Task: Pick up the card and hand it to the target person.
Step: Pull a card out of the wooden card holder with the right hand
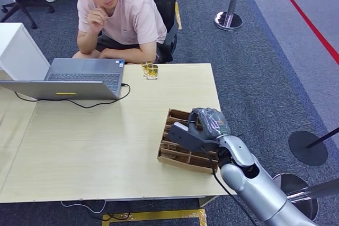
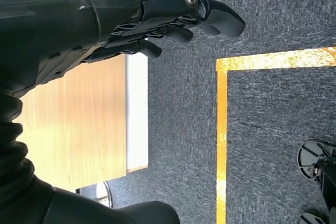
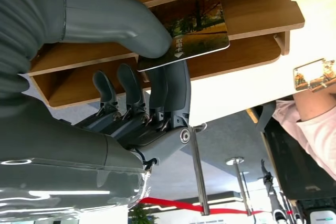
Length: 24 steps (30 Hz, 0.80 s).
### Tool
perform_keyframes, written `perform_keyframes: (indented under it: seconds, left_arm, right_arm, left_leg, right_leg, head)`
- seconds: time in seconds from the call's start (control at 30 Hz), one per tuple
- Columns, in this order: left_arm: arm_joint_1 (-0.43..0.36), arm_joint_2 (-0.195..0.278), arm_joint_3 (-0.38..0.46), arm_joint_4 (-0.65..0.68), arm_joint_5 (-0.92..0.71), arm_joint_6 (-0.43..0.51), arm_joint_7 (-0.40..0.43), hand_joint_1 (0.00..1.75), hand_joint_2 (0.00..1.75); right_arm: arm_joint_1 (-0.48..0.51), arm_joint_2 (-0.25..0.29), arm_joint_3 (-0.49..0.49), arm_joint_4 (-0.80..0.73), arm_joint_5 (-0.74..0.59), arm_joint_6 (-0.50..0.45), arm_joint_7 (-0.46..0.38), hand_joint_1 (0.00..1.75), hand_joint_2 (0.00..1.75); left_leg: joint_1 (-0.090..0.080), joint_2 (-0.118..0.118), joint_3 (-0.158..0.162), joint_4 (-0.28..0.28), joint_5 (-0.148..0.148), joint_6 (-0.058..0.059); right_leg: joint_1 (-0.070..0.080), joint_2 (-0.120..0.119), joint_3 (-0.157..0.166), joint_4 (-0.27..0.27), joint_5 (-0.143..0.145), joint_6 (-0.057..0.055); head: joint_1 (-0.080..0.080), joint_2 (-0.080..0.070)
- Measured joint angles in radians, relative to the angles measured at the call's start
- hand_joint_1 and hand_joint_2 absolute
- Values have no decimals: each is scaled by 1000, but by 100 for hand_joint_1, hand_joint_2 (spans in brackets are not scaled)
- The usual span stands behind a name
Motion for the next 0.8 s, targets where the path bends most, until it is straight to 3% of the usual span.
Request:
perform_keyframes:
  seconds: [0.8]
  left_arm:
    - [0,0,0,0,0,0,0,0,175]
  right_arm:
    - [-12,0,0,0,0,10,-3,134,175]
  left_leg:
    - [0,0,0,0,0,0]
  right_leg:
    - [0,0,0,0,0,0]
  head:
    - [0,0]
